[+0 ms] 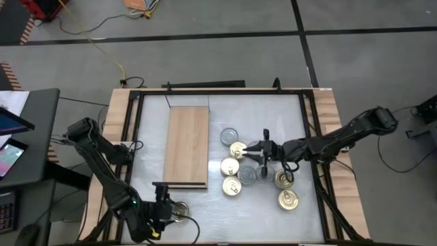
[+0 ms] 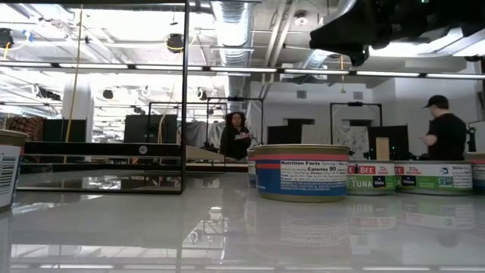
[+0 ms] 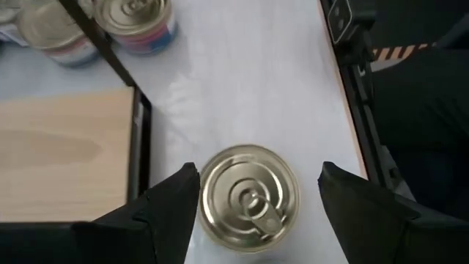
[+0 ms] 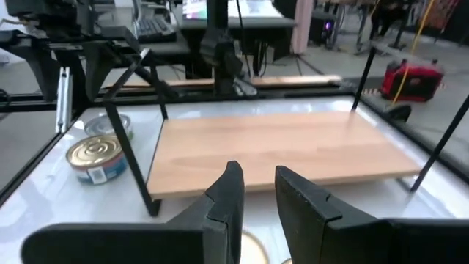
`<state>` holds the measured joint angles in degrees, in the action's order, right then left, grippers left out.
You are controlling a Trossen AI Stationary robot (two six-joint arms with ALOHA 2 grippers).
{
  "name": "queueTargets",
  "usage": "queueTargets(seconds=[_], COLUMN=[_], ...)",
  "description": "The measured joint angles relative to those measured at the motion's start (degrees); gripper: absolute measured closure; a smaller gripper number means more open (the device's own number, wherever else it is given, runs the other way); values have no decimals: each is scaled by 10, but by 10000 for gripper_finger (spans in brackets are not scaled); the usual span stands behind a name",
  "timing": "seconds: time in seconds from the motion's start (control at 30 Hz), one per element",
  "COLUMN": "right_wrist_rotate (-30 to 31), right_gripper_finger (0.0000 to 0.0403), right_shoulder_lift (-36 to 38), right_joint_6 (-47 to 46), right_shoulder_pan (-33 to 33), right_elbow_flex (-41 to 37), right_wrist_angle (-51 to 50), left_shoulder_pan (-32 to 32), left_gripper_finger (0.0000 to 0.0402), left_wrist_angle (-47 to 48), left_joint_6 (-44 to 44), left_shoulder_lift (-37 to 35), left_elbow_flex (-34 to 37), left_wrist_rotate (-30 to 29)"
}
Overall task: Stack canned seafood by type on shelf
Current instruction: Put the blue-pink tuna can on the shelf
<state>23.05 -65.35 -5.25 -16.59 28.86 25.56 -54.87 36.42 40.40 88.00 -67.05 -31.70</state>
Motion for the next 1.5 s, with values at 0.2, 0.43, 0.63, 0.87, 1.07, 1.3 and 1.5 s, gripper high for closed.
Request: queueTargets(seconds=[0.2,0.43,0.63,0.87,1.07,1.3,1.5], right_wrist_rotate=[9,53,62,62,62,62,62], right_gripper_finger=[294,294,294,294,294,294,294], right_shoulder_lift=[-10,8,9,9,9,9,17], right_joint_6=[-5,13,14,14,21,22,23], right_shoulder_pan=[-26,-44,-45,-45,-44,-45,-63], right_elbow_flex=[0,0,0,0,0,0,0], right_wrist_angle=[4,4,-4,-5,5,6,4], left_shoulder_pan=[-3,1,8,20,65,128,174], left_gripper_finger=[151,165,167,167,167,167,167], left_wrist_angle=[3,39,46,81,39,-56,-171], left_joint_6=[-18,-33,-44,-21,-117,-259,-369], left_shoulder_lift=[54,114,155,184,220,239,241], left_elbow_flex=[-47,-79,-79,-79,-81,-78,-77], left_wrist_rotate=[6,16,40,94,83,24,60])
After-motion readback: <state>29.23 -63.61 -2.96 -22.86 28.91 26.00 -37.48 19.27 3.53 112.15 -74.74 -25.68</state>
